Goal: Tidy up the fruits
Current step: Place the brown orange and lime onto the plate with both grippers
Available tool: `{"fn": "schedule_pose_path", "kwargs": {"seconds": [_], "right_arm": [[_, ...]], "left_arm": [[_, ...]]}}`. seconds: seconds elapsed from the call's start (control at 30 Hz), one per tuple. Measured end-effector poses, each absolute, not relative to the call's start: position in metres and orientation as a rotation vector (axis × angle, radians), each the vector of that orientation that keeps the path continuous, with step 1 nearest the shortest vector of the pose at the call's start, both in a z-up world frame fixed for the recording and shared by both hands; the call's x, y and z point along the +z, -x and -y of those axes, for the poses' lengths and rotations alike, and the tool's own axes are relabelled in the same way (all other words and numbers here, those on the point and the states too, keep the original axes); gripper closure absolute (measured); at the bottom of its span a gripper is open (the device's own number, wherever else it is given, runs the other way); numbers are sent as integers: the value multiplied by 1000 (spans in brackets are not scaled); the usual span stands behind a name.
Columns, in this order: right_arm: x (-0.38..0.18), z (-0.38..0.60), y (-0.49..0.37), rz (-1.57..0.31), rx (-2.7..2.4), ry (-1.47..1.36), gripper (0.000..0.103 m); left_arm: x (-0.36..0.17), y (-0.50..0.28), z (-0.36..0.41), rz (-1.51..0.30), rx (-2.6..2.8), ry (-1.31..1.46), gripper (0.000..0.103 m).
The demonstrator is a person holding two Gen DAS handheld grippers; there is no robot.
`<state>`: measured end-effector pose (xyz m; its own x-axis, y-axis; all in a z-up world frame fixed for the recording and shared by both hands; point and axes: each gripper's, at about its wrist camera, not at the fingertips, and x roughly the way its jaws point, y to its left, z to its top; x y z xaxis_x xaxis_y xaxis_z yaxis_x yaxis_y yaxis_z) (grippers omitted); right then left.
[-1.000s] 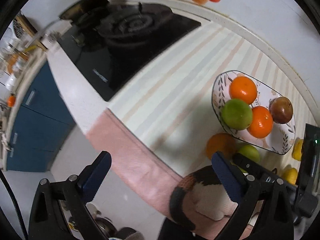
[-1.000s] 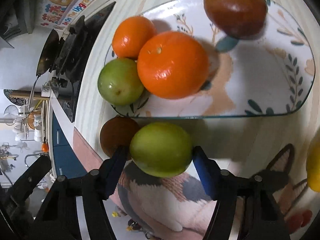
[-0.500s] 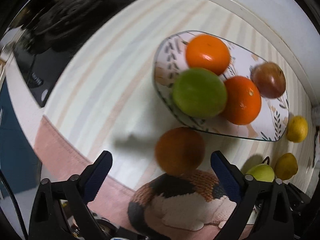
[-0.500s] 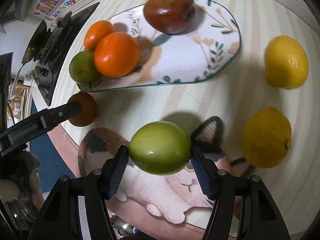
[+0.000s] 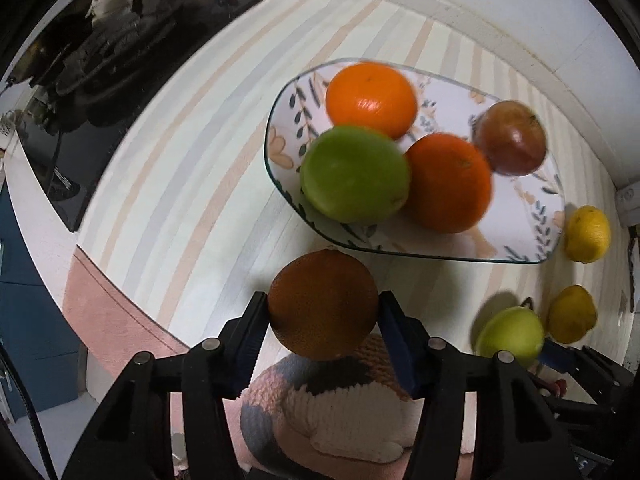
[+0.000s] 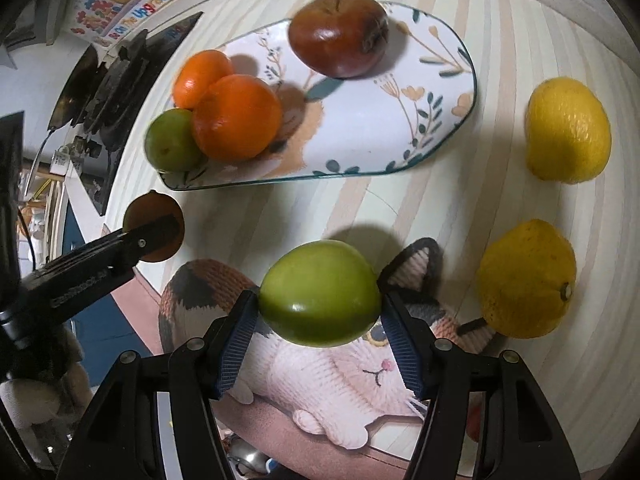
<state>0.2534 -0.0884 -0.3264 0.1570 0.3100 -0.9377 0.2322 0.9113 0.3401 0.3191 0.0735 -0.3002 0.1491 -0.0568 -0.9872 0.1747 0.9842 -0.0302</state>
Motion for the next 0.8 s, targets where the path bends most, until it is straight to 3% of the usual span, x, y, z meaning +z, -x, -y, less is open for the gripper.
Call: {"fn": "schedule_pose_path", "kwargs": {"seconds": [0.27, 0.4, 0.8], "right_arm": [[-287, 115, -270, -1323, 52, -526, 37], [-288, 136, -298, -1310, -1, -525, 37], [-324, 154, -345, -1398, -53, -541, 37]], "left_arm": [[-217, -339, -39, -1294, -318, -69, 50], [-204, -378, -12, -1285, -379, -137, 50], [-284, -477, 45, -1524, -399, -299, 50]]}}
